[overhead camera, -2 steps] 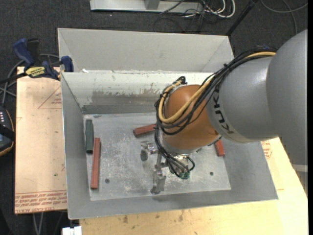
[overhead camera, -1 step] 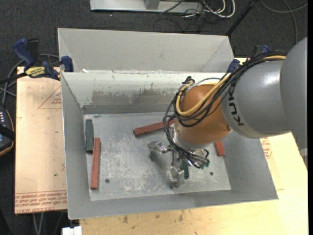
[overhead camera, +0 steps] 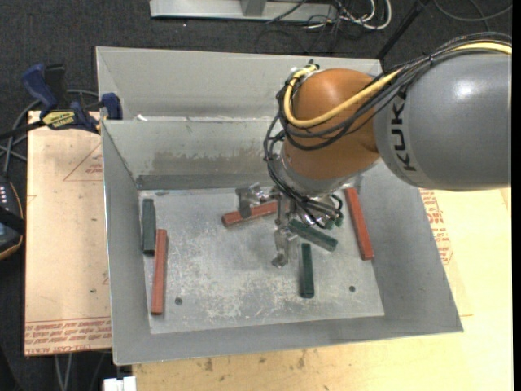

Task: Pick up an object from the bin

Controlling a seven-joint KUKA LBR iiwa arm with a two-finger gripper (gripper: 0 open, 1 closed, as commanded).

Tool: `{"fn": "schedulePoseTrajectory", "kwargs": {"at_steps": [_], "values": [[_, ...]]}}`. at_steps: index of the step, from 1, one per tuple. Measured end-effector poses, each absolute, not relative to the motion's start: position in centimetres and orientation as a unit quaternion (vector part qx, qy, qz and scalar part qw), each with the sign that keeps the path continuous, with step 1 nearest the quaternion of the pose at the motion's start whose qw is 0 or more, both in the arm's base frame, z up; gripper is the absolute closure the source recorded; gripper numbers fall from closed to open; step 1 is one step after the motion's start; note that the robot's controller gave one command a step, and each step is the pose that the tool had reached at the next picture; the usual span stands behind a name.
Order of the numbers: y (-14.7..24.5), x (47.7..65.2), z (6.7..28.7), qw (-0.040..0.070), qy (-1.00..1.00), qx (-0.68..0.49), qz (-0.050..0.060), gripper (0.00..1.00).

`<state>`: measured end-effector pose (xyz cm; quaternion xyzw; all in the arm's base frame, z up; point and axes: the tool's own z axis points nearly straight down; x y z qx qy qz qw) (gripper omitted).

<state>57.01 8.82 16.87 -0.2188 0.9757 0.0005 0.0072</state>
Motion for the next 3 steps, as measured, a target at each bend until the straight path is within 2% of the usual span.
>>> {"fn": "schedulePoseTrajectory", "kwargs": {"at_steps": [1,2,3], "values": [[1.2,54.3,16.9,-0.001,0.970,-0.243,-0.001,0.00],[-4.3,53.9,8.5,-0.001,0.863,-0.506,0.001,0.00],[-4.2,54.0,8.6,0.000,0.862,-0.506,0.001,1.00]]}}
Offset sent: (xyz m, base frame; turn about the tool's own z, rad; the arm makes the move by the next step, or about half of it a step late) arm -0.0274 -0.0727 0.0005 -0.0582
